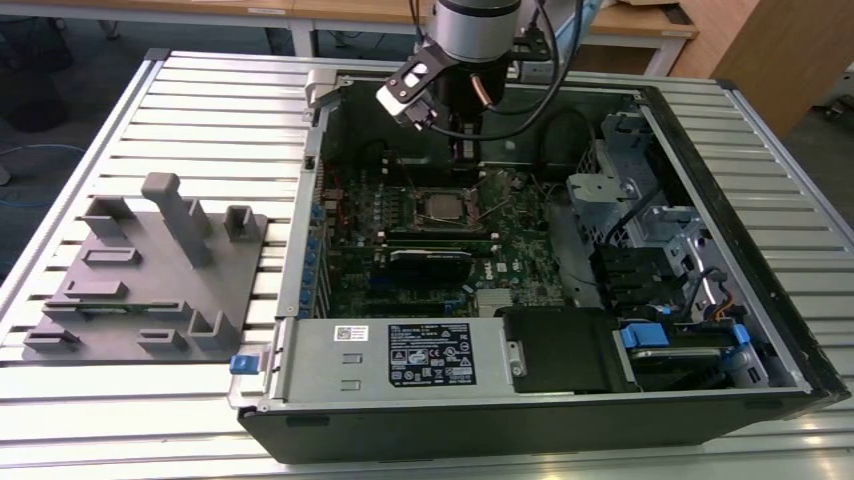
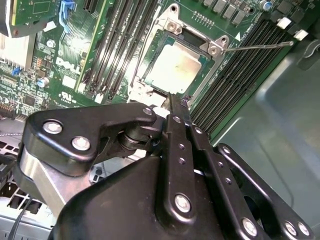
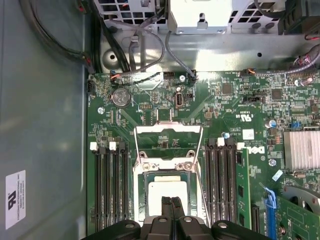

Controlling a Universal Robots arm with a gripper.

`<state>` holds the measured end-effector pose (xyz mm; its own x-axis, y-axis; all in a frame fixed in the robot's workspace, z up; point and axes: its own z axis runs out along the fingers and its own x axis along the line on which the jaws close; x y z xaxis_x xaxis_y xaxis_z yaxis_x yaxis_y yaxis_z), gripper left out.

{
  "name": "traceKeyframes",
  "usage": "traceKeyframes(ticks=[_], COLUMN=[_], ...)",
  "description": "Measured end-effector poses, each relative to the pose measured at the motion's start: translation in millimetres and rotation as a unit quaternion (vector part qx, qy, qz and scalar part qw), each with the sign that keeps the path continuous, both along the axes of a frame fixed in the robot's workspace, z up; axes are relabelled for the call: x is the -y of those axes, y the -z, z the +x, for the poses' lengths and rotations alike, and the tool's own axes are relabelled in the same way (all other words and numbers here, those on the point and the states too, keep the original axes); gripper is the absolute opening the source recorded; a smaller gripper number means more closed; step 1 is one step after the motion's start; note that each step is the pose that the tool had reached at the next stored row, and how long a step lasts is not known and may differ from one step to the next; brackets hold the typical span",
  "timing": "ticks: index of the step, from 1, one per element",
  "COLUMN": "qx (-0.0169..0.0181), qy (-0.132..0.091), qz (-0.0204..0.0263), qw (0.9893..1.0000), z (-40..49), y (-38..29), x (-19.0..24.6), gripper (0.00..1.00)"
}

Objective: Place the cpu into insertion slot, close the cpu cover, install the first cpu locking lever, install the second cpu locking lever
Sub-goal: 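Close the cpu cover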

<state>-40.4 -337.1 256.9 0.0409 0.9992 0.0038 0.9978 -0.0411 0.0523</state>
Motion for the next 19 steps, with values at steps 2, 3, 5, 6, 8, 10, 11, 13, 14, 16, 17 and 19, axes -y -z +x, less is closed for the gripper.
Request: traceKeyframes(ticks=[2,3,5,6,8,10,11,13,14,16,17,19], qx=[0.0,0.0,0.0,0.0,0.0,0.0,0.0,0.0,0.0,0.0,0.0,0.0], qy=[0.0,0.0,0.0,0.0,0.0,0.0,0.0,0.0,0.0,0.0,0.0,0.0], qz=[0.0,0.0,0.0,0.0,0.0,0.0,0.0,0.0,0.0,0.0,0.0,0.0], qw=[1.0,1.0,1.0,1.0,1.0,1.0,1.0,1.0,1.0,1.0,1.0,1.0], z=[1.4,2.0,3.3,4.0,5.3,6.8,7.5,8.9,9.6,10.1,10.2,10.3], y=[0.0,0.0,0.0,0.0,0.1,0.1,0.1,0.1,0.1,0.1,0.1,0.1], x=[0.0,0.0,0.0,0.0,0.0,0.0,0.0,0.0,0.0,0.0,0.0,0.0], gripper=[0.1,0.1,0.1,0.1,0.1,0.1,0.1,0.1,0.1,0.1,0.1,0.1])
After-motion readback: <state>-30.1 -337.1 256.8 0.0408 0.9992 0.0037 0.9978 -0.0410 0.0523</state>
